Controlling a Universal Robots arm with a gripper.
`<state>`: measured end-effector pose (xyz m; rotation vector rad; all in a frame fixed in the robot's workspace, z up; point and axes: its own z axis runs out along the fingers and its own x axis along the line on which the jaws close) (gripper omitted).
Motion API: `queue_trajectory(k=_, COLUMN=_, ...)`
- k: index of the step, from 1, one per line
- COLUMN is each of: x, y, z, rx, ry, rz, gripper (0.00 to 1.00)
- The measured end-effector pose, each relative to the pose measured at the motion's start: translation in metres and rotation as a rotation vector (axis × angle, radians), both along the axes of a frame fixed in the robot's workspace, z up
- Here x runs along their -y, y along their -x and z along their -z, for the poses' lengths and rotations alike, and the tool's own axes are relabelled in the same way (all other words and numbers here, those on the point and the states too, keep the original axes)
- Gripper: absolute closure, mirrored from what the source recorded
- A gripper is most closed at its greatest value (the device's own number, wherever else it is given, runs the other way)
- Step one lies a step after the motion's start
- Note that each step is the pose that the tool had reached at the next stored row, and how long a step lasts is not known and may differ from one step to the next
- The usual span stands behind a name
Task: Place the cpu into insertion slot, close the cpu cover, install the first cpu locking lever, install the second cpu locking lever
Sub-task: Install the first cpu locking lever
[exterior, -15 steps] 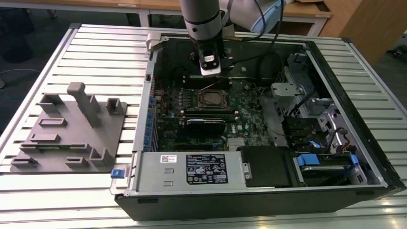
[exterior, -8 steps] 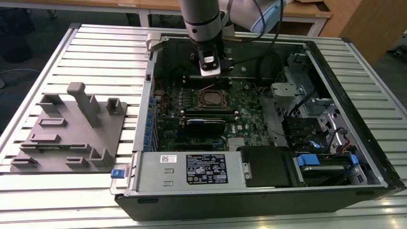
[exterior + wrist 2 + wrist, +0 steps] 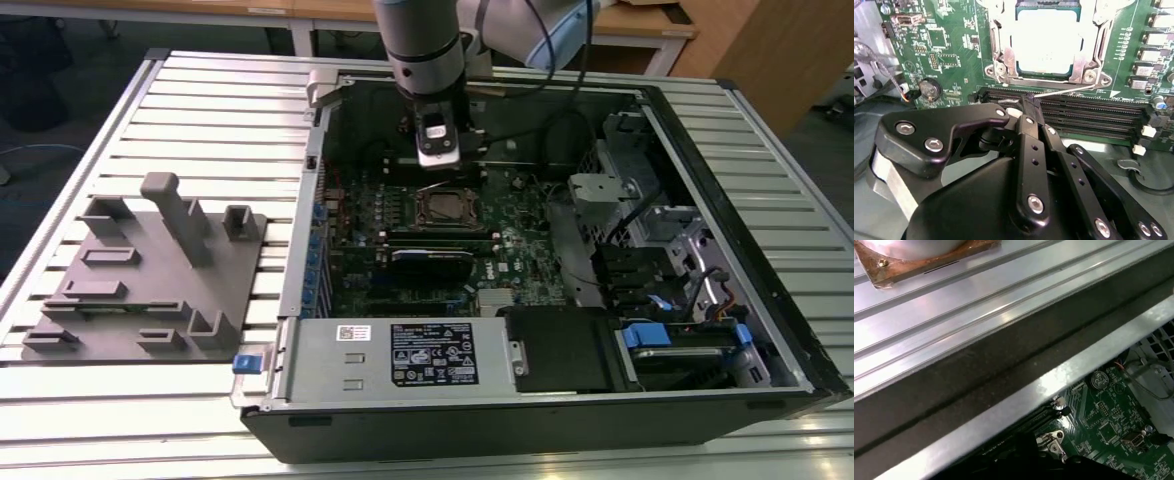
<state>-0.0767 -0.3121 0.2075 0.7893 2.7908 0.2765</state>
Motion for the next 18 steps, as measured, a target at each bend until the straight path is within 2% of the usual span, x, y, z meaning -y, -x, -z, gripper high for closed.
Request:
queue_trajectory(k=9, x=-0.0004, y=-0.0002, z=0.0020, rx=0.0002, ry=-0.0001, rz=0.015, gripper=0.89)
queue_trajectory(k=18, x=-0.0041, y=-0.0003, z=0.0070, rx=0.0001, ry=0.0057, rz=0.036, gripper=0.89)
